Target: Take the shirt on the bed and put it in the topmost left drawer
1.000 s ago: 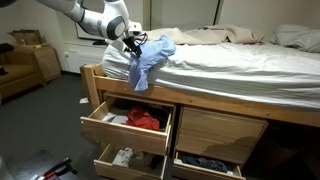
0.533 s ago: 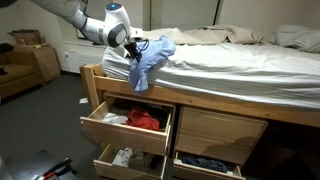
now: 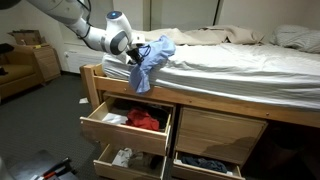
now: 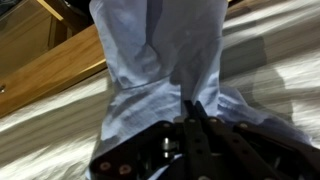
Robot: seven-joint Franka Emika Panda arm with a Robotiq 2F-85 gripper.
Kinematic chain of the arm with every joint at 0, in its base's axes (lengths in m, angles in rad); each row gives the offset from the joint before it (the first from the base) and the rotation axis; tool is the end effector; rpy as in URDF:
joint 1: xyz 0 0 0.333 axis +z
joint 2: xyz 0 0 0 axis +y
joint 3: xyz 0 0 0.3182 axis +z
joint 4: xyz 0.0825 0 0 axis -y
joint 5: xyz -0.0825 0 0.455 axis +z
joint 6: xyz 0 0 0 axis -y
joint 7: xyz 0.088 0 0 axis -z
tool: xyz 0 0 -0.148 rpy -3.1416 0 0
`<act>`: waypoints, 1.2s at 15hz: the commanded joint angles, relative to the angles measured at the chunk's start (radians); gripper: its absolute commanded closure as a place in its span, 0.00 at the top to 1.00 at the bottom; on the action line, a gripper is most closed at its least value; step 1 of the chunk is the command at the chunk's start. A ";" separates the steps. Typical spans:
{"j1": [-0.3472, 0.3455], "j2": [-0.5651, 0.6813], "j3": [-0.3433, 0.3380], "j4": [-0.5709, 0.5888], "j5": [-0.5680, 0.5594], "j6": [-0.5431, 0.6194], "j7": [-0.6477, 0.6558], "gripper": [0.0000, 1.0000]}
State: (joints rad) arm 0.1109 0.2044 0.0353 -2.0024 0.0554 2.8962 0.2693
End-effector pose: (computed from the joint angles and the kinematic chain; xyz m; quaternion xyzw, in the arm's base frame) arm 0.7152 0.1018 0.3657 -0.9374 0.0824 -0.3267 0.0879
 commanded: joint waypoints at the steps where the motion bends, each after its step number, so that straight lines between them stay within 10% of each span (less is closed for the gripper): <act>1: 0.031 0.013 -0.045 0.009 -0.089 -0.049 0.087 0.00; 7: 0.006 0.030 -0.001 0.159 -0.036 -0.556 0.003 0.00; 18: 0.088 0.453 0.057 0.826 -0.051 -1.378 -0.070 0.00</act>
State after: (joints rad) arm 0.1961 0.5422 0.0867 -1.3678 0.0026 1.7096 0.2638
